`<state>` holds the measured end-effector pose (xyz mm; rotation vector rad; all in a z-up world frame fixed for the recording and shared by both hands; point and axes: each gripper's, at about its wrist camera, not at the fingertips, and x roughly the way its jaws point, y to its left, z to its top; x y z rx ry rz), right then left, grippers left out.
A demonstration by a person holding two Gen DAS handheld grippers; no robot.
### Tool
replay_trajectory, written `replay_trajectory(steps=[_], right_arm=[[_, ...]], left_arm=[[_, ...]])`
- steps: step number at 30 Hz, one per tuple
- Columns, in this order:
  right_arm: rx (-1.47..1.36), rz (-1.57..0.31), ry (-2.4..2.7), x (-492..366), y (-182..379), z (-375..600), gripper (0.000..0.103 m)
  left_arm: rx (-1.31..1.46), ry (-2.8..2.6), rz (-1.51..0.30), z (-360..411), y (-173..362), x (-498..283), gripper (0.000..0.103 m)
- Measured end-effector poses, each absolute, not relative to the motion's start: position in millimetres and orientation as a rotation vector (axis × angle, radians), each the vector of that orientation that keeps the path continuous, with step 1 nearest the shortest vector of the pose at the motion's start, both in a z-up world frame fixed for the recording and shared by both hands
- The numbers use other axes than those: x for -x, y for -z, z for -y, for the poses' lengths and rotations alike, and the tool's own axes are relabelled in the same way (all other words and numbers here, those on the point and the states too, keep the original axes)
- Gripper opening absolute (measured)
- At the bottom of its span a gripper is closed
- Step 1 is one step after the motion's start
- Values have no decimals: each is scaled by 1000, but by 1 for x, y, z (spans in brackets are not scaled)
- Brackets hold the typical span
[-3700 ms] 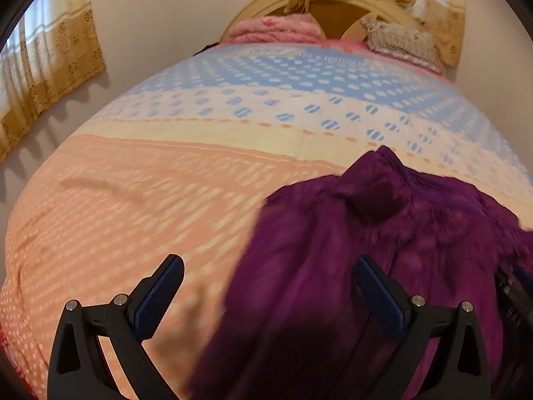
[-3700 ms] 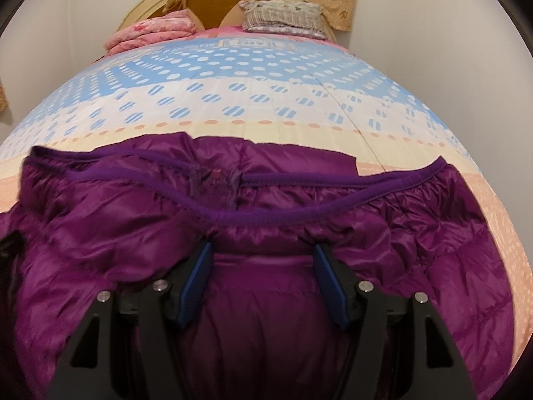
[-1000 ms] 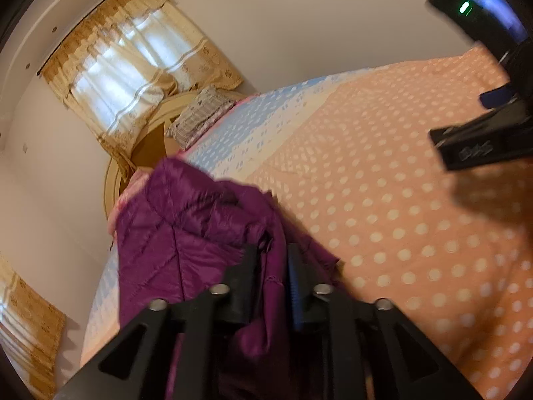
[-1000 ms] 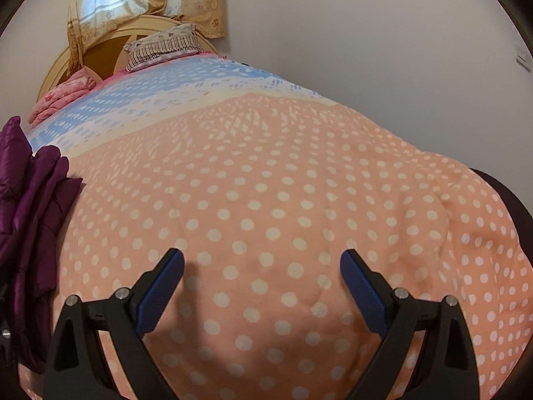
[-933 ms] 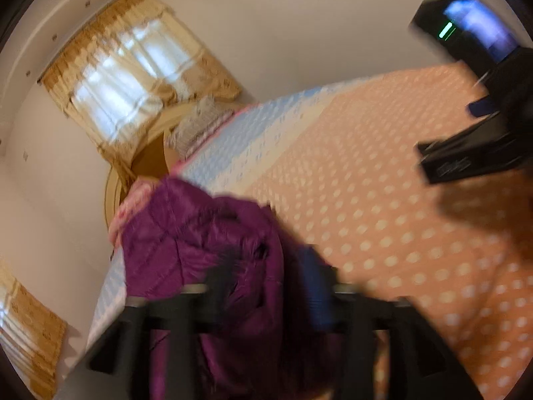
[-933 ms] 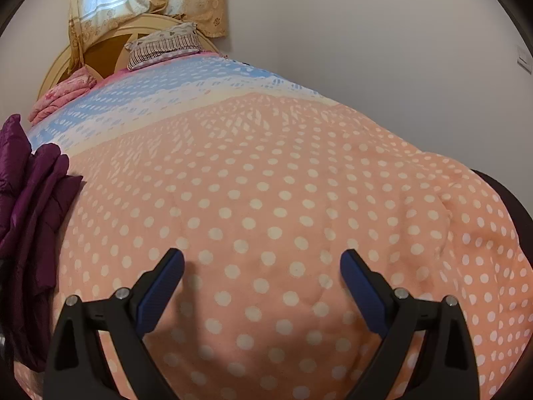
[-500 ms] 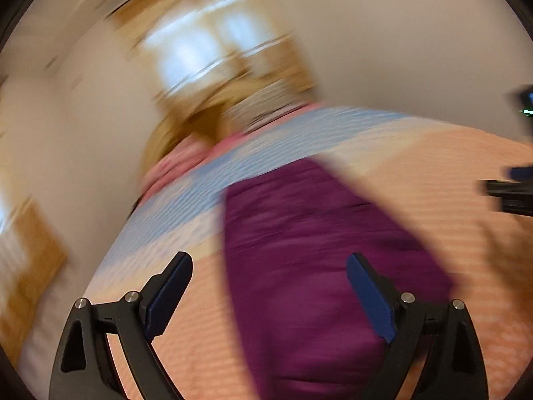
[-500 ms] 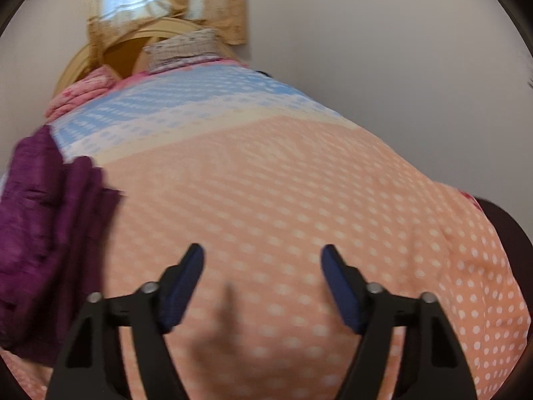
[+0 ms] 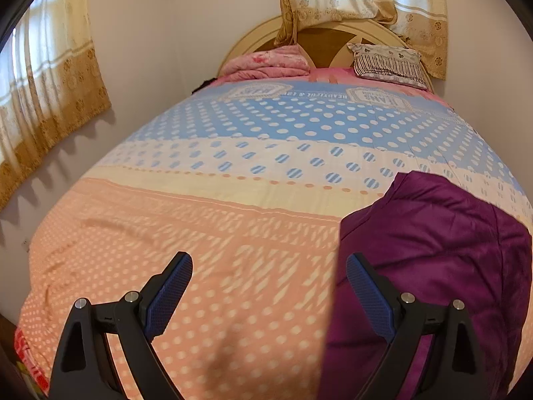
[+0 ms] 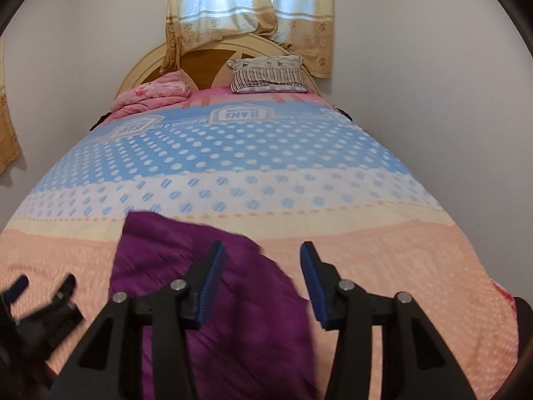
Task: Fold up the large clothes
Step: 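Grasp the jacket edge with the right gripper while the left gripper holds the jacket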
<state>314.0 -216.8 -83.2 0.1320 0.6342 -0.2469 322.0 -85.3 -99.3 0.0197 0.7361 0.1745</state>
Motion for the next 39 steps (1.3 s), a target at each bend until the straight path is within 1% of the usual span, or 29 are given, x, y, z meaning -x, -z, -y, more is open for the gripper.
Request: replay_trajectory(steps=[1, 3, 4, 8, 11, 14, 18, 23, 39], right_arm=[[-131, -635, 245, -321, 90, 214, 43], [-144, -655, 260, -331, 108, 217, 43], [-168, -668, 250, -334, 120, 222, 40], [-175, -740, 302, -331, 161, 245, 40], [-229, -743, 327, -313, 180, 270, 40], [-248, -717, 333, -305, 185, 280, 41], [-249, -702, 325, -301, 188, 282, 44], [-218, -694, 326, -304, 194, 274, 46], [-229, -737, 319, -312, 207, 279, 48]], left_arm=[[-14, -168, -739, 90, 102, -328, 94], [-5, -160, -744, 96, 111, -337, 94], [-8, -156, -751, 101, 115, -341, 94], [-25, -98, -784, 127, 136, -349, 94], [-89, -61, -751, 156, 143, -341, 94], [-145, -68, -723, 174, 151, -338, 95], [-98, -75, -735, 169, 161, -343, 99], [-65, -78, -749, 163, 169, -346, 102], [-82, -90, -771, 166, 179, -350, 102]])
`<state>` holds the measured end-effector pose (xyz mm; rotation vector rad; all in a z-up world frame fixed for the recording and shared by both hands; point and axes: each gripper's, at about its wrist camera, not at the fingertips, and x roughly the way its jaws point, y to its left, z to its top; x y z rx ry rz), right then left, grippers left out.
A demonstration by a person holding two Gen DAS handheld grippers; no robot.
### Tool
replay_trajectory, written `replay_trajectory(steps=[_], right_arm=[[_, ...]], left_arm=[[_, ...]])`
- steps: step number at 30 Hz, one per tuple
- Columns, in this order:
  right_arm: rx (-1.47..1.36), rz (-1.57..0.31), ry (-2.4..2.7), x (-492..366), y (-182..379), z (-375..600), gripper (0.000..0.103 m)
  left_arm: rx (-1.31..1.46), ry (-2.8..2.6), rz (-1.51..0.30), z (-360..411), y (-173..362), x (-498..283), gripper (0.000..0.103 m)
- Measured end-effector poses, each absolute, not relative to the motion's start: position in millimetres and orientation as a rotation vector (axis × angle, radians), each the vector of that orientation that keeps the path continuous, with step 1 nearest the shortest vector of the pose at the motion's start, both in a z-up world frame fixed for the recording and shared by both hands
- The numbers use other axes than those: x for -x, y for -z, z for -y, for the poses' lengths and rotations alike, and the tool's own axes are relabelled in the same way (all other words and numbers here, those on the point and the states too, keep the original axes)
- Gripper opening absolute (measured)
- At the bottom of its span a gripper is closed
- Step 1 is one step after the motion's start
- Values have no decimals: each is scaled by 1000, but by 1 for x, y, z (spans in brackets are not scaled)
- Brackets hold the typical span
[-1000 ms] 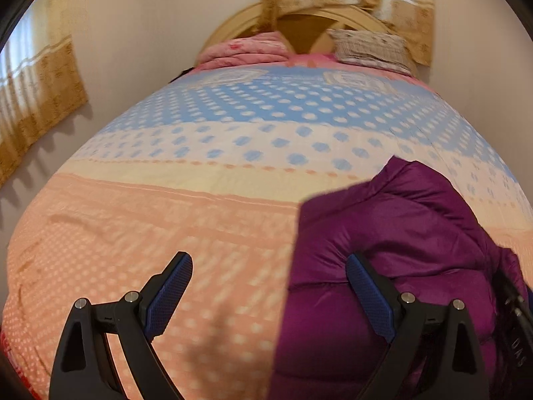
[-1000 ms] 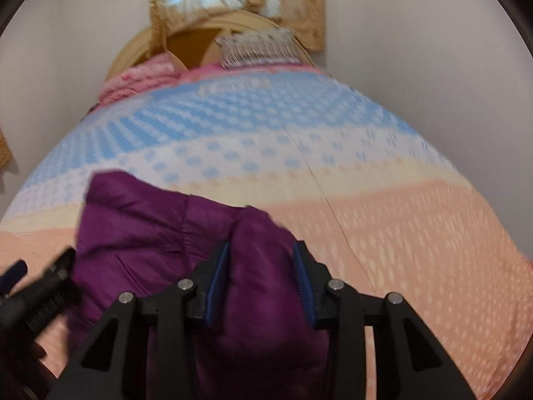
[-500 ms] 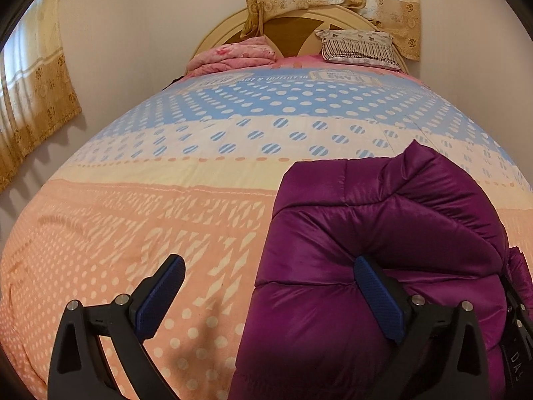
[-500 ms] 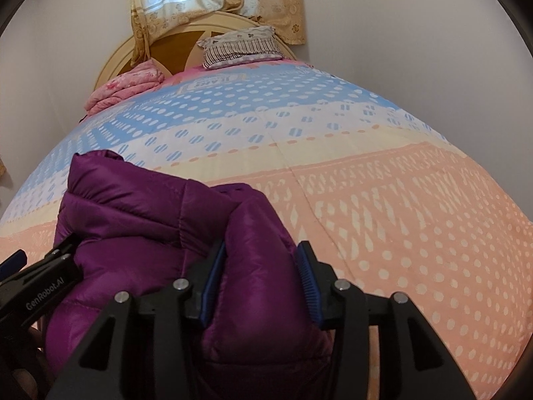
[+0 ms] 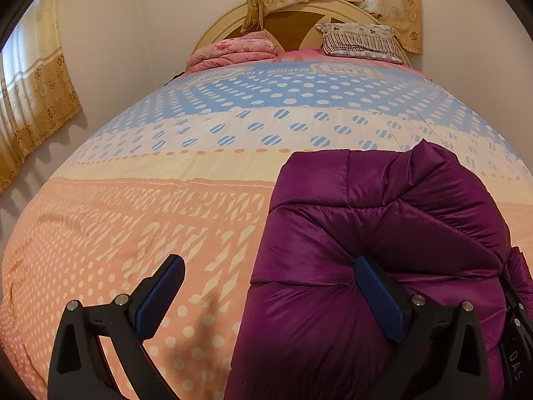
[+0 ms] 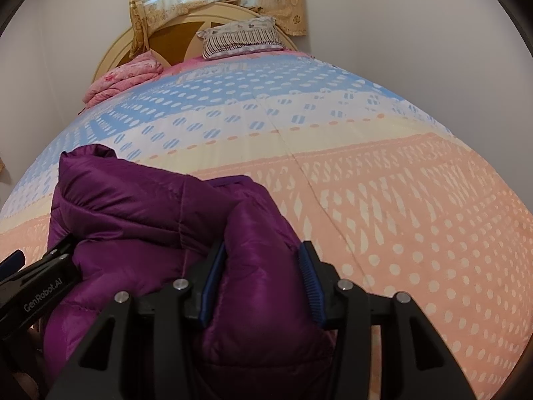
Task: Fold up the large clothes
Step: 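Grasp the jacket edge with the right gripper while the left gripper holds the jacket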
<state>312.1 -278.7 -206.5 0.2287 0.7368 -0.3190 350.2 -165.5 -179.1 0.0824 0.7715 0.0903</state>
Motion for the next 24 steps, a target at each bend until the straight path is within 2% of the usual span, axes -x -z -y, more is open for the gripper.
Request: replay_trajectory(steps=[24], right_arm=[[-219, -813, 320, -322, 215, 278, 53]], left_arm=[[-98, -100, -781, 164, 184, -355, 102]])
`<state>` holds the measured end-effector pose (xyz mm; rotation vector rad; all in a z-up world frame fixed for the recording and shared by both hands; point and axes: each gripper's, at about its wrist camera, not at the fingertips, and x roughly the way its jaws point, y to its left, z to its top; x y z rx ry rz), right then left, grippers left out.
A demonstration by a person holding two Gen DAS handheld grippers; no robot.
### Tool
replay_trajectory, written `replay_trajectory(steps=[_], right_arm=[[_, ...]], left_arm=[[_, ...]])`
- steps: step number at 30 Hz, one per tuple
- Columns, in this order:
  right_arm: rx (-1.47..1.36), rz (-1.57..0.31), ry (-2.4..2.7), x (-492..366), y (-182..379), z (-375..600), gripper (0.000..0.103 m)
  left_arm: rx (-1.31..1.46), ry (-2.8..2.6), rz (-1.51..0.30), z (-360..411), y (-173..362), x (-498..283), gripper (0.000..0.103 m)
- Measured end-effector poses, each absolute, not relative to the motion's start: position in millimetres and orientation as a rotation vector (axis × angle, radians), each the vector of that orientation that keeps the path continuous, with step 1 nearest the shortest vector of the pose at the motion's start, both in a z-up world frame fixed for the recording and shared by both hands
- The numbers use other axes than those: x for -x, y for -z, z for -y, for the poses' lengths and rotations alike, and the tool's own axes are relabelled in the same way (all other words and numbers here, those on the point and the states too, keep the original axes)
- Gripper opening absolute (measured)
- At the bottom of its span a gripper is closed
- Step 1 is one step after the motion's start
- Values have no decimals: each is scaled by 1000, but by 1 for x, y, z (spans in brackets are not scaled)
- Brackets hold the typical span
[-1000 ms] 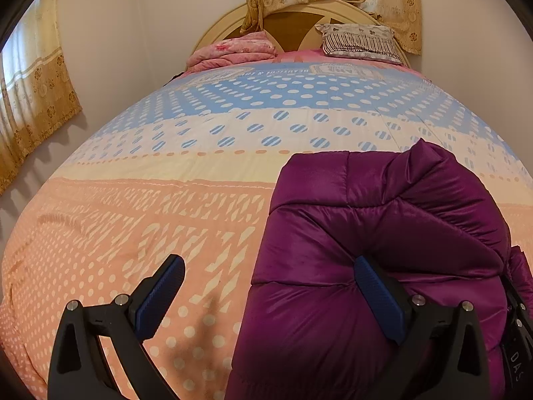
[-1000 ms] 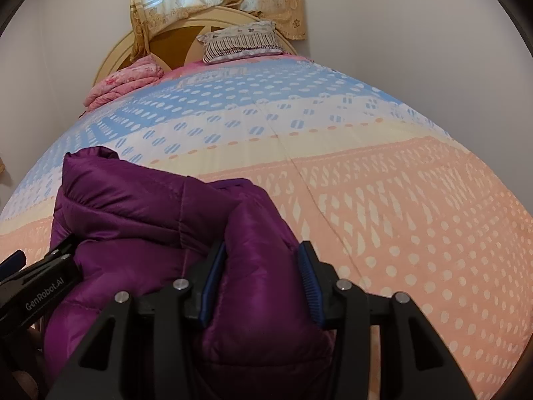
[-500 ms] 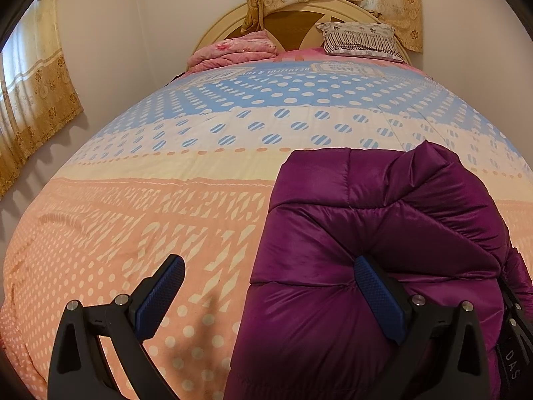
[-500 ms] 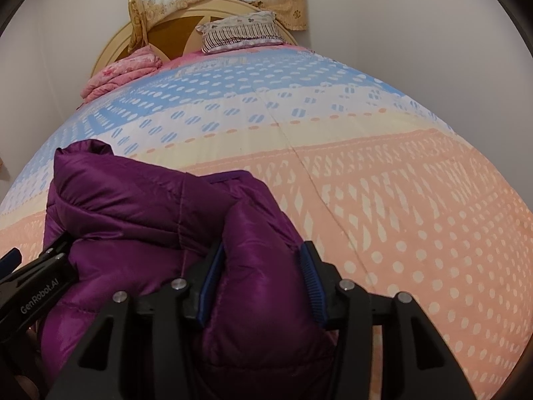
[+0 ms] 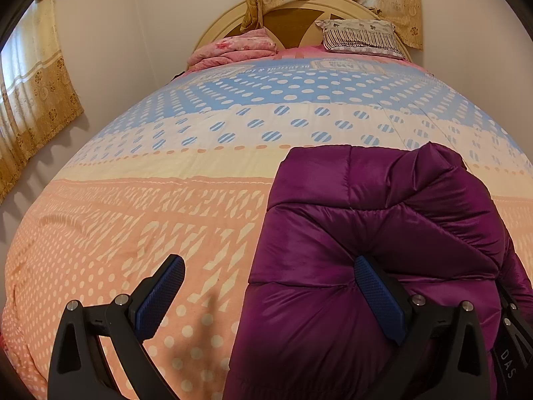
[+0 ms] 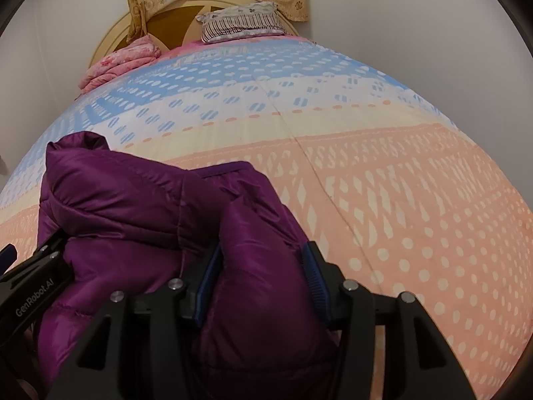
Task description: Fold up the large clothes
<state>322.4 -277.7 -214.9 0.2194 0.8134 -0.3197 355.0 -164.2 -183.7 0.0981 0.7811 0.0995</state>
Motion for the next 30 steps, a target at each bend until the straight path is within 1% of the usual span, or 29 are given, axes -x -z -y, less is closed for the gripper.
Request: replay_trajectory(steps=[30], right_arm=[[-212, -866, 330, -333, 221, 279, 61]], left_arm=[[-112, -110, -808, 171, 190, -360, 102]])
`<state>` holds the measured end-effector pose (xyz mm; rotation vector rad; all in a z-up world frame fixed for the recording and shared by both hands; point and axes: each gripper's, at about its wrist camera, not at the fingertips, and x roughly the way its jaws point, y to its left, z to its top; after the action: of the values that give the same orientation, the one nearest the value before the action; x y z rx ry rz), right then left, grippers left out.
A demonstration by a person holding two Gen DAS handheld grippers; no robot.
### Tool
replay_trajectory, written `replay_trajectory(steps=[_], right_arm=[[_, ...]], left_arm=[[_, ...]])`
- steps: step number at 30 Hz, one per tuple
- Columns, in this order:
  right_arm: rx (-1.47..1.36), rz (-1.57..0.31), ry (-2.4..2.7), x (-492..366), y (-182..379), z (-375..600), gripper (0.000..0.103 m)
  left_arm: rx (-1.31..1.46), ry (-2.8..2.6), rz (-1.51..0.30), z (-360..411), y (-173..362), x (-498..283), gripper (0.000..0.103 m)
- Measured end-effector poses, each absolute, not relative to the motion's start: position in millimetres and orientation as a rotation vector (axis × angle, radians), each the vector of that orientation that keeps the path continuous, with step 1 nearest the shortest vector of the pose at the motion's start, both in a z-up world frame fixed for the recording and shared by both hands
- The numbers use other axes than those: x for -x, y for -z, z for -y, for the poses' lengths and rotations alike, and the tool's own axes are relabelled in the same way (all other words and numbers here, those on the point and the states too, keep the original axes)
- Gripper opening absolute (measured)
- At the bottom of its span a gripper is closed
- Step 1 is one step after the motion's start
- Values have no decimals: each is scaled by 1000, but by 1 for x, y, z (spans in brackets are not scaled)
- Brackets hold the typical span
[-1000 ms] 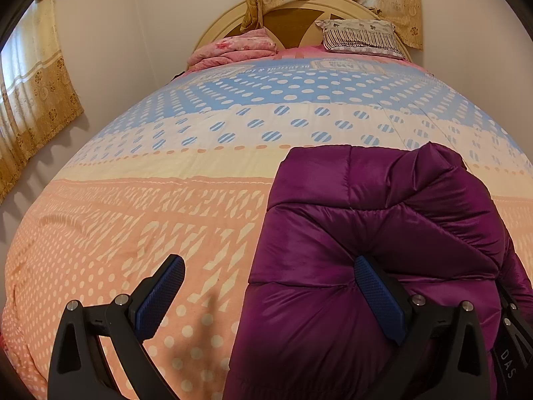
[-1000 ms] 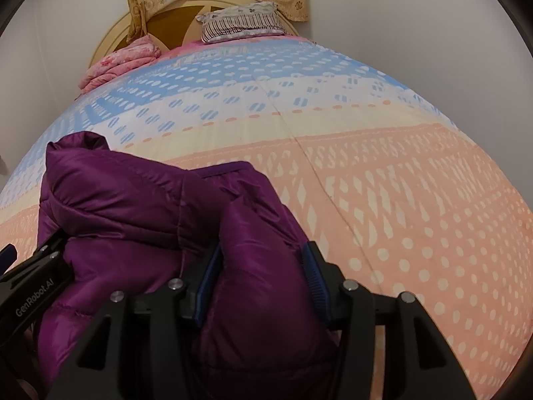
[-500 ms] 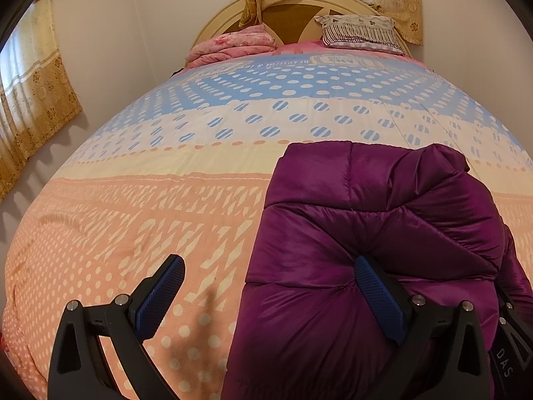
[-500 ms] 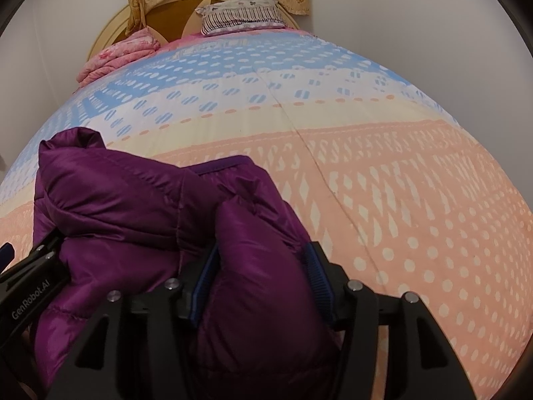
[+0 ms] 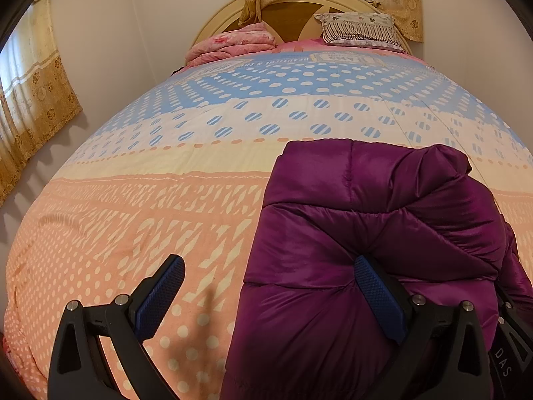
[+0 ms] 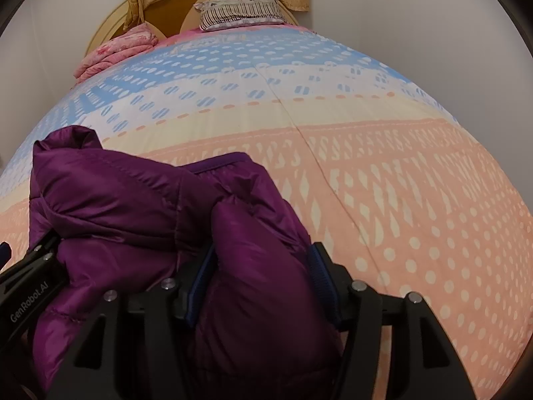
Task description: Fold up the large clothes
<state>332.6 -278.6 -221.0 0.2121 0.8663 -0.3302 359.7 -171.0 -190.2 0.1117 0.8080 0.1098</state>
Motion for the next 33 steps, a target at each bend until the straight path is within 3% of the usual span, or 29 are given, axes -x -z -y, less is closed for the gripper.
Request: replay_trajectory(steps=[21, 27, 33], right_arm=[[-255, -874, 314, -331, 223, 284, 64], [-367, -814, 235, -288, 197, 295, 70], [-333, -768, 204, -241, 197, 282, 72]], left_arm=[[-41, -2, -888, 156, 184, -359, 102], [0, 114, -794, 111, 144, -299, 102], [31, 212, -814, 98, 161, -256, 102]])
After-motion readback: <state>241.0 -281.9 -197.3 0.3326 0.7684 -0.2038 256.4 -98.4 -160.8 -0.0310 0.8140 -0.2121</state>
